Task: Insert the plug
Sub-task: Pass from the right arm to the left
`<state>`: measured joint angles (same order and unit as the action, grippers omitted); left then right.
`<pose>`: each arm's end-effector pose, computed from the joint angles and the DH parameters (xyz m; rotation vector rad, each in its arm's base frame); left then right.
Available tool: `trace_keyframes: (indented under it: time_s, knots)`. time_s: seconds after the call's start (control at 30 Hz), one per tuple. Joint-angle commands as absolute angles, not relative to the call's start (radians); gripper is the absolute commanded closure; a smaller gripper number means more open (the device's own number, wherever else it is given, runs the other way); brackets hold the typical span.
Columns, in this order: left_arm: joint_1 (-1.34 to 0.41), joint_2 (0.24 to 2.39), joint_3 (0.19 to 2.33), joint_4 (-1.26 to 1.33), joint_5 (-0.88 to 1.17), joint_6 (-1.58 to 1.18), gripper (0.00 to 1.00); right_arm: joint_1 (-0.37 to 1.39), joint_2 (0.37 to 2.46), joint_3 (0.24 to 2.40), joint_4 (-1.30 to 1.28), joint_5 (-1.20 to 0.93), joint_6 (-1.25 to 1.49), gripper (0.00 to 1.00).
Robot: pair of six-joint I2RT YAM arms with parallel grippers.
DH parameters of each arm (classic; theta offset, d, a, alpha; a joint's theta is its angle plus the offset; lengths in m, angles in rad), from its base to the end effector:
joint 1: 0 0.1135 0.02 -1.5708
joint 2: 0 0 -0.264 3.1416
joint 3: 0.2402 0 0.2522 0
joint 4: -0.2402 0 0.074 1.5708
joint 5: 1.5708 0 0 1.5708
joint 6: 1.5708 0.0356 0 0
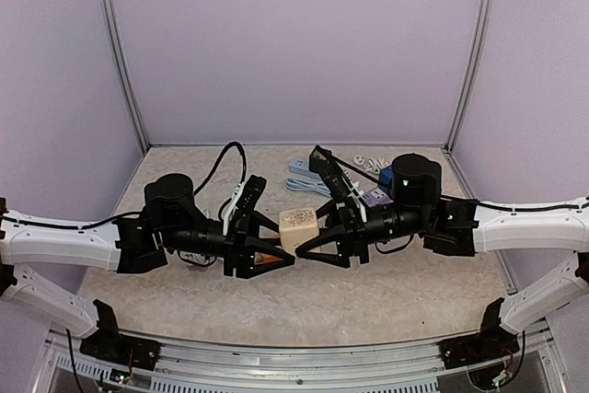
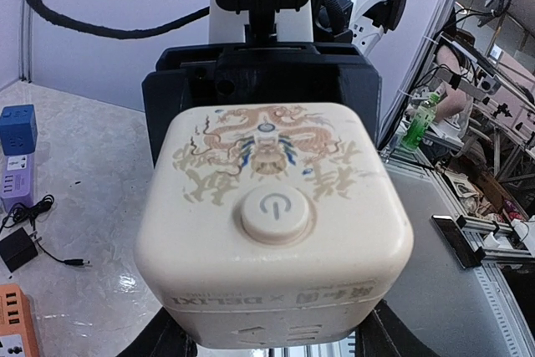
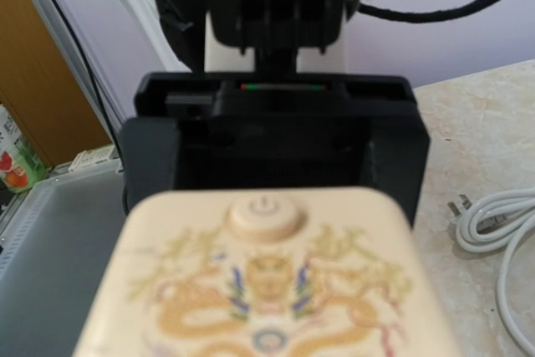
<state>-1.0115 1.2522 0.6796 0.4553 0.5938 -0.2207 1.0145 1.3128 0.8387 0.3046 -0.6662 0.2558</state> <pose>0.1309 -0.2466 0.2698 1.1544 1.4843 -1.3852 0.1389 0.2651 0.2931 -1.2047 1.5418 1.4630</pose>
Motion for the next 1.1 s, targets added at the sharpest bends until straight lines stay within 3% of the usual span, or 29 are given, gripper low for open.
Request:
trace_keyframes:
  time_s: [0.0, 0.2, 0.43, 0.8, 1.07]
  knots:
    - [-1.018, 1.254, 0.687, 0.470, 0.574, -0.209, 0.77, 1.026, 1.327, 0.838, 0.336, -0.680, 0.263, 0.75]
    - [-1.018, 1.248, 0.703, 0.403, 0.576, -0.185, 0.80, 1.026, 1.314, 0.871, 0.255, -0.651, 0.250, 0.43]
    - [-1.018, 1.195, 0.702, 0.237, 0.553, -0.157, 0.80, 1.025, 1.293, 0.975, -0.019, -0.635, 0.167, 0.27]
    - [-1.017, 1.138, 0.771, -0.063, 0.580, -0.119, 0.80, 1.029, 1.378, 1.198, -0.538, -0.630, 0.019, 0.15]
    - [-1.026, 1.184, 0.830, -0.165, 0.643, -0.098, 0.80, 1.032, 1.424, 1.278, -0.654, -0.581, -0.050, 0.12]
